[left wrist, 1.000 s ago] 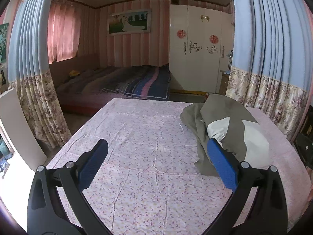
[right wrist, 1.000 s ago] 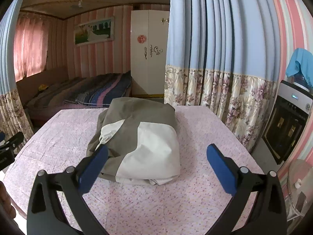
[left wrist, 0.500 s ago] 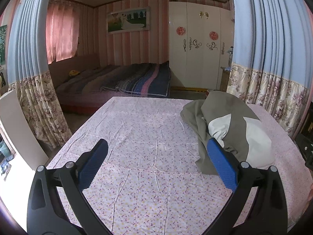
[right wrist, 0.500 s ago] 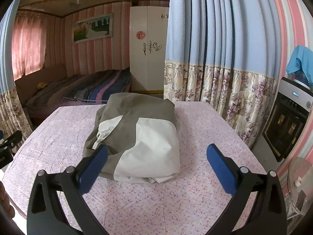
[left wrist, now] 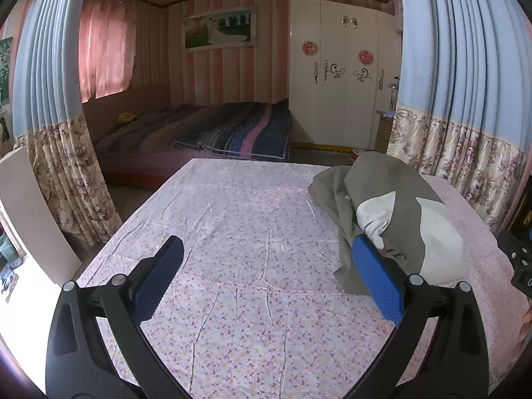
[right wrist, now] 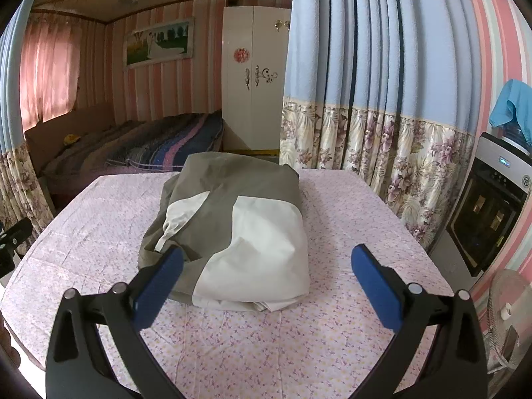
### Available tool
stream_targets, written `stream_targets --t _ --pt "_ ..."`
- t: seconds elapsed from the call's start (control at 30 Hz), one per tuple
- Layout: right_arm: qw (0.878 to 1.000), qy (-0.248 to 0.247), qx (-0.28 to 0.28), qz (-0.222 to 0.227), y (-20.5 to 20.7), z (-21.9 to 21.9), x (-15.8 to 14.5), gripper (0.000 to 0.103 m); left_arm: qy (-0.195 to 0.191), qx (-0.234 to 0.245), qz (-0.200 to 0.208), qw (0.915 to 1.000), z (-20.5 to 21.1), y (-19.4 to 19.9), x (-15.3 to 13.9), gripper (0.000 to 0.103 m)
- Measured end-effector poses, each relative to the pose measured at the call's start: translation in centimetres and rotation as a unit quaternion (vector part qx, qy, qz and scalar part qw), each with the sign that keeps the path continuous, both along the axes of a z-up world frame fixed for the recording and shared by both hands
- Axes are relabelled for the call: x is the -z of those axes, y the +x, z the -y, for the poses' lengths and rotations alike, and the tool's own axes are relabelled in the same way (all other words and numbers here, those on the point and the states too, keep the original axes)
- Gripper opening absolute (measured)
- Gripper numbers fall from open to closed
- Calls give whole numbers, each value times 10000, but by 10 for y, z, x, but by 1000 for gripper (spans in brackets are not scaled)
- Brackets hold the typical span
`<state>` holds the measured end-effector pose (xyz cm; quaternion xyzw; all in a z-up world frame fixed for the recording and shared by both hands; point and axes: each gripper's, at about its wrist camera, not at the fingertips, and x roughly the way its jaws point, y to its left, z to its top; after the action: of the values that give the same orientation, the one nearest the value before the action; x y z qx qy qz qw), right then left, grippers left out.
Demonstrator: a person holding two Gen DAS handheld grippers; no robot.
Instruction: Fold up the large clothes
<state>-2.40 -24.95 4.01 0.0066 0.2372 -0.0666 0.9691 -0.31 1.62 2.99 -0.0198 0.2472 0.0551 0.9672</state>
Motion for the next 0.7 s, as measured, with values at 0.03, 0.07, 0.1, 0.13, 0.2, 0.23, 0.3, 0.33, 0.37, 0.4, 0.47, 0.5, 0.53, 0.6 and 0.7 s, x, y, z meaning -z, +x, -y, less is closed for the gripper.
stream_targets --t 0.03,0.07,0.1,0.13,0.2,0.23,0.3,0.33,0.37,0.4,0.47,0.5,0.53,0.6,0.7 --pt "10000 -10 2 -10 1 0 1 101 17 10 -9 10000 0 0 0 100" --pt "10000 -21 3 -23 2 0 1 101 26 23 -25 10000 -1 0 1 100" --pt "10000 -32 8 -42 3 -1 2 101 18 42 -47 10000 -1 0 2 100" --pt "10000 -39 10 -54 4 -1 3 101 4 63 -60 10000 -2 2 1 100" --pt "10000 -40 6 -83 6 0 5 101 -31 93 -60 9999 -3 1 2 100" --pt "9999 -38 7 -95 7 0 5 101 -43 80 -55 9999 -4 1 1 100" --pt "9999 -43 15 -114 9 1 6 101 -70 78 -34 9999 -5 0 -1 100" --pt "9999 -42 14 -122 9 1 7 101 -71 72 -28 9999 -6 0 -1 100" --pt "9999 -34 8 -132 9 1 7 101 -64 71 -34 9999 -6 1 -1 100" --pt "9999 -31 0 -135 10 1 7 101 -61 81 -36 9999 -6 0 -1 100" --pt "9999 -43 0 -141 11 1 8 101 -48 91 -57 9999 -6 1 -2 100" --pt "9999 -42 0 -141 11 1 7 101 -41 106 -72 9999 -6 1 -2 100" --pt "9999 -31 -3 -142 11 1 7 101 -33 115 -83 9999 -5 1 -2 100" --pt "9999 -27 -8 -147 11 1 8 101 -1 115 -110 9999 -5 1 -2 100" --pt "9999 -50 1 -149 11 1 8 101 24 159 -149 9998 -3 4 -2 100"
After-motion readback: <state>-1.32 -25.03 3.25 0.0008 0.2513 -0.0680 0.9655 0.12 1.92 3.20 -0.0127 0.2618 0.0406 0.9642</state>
